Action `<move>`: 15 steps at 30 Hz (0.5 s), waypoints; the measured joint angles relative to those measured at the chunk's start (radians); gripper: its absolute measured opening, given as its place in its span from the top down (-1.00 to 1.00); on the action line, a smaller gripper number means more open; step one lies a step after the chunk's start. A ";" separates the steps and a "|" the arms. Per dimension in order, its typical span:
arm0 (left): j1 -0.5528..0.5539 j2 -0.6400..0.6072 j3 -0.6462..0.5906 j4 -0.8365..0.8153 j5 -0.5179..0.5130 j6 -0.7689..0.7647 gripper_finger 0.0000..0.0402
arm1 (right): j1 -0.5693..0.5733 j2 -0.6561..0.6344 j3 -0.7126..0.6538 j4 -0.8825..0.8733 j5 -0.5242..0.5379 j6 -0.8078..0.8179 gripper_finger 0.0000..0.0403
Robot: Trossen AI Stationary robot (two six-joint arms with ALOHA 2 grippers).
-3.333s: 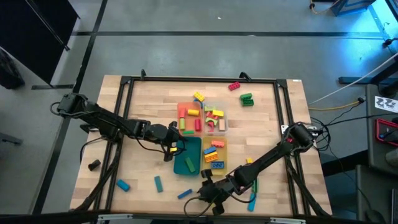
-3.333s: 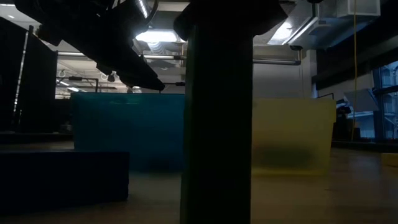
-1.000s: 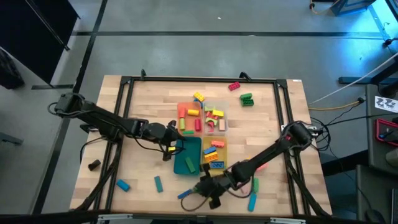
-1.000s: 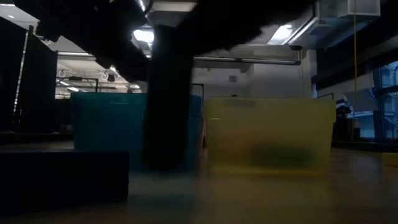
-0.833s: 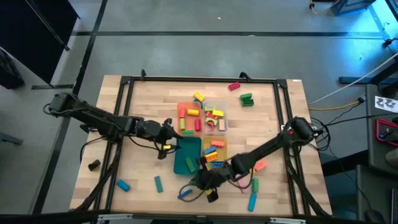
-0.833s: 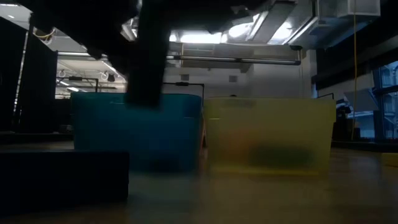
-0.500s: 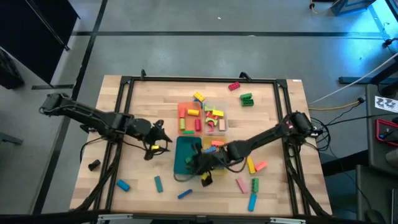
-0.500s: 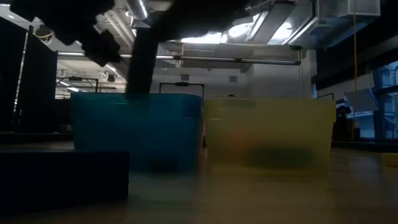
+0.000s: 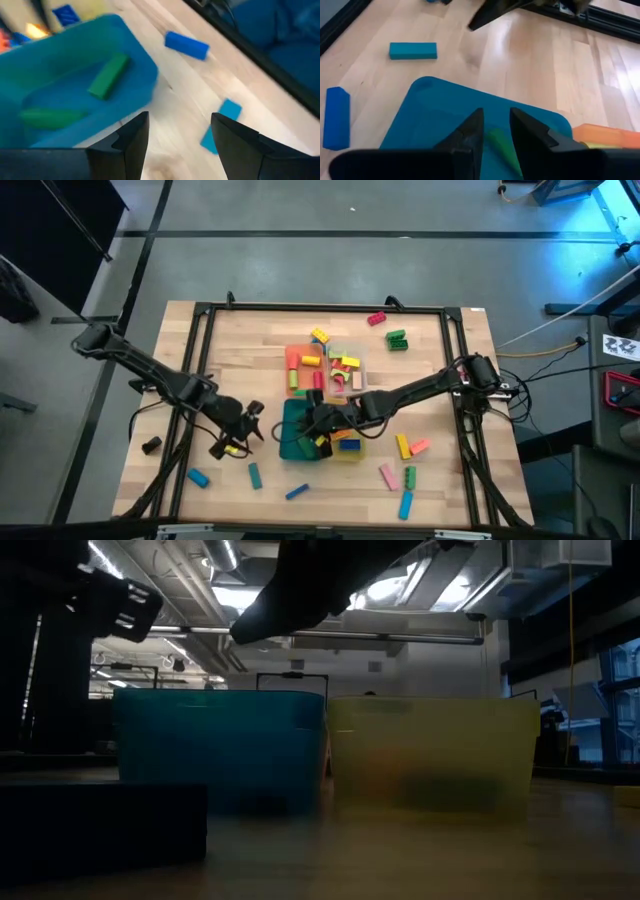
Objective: Sort blocks by size
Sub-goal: Put the green rectangular block into the blue bin, then put the left blue rectangular block into the blue bin
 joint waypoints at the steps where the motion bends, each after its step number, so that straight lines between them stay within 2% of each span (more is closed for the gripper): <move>1: -0.011 0.013 0.000 0.000 0.000 0.018 0.01 | 0.000 0.000 0.000 0.000 0.005 0.000 0.52; 6: -0.058 0.106 0.000 0.007 0.000 0.101 0.01 | 0.000 0.000 0.000 0.000 0.011 -0.002 0.52; 15: -0.133 0.315 0.000 0.121 0.022 0.103 0.01 | 0.002 0.000 0.000 0.000 0.014 -0.003 0.52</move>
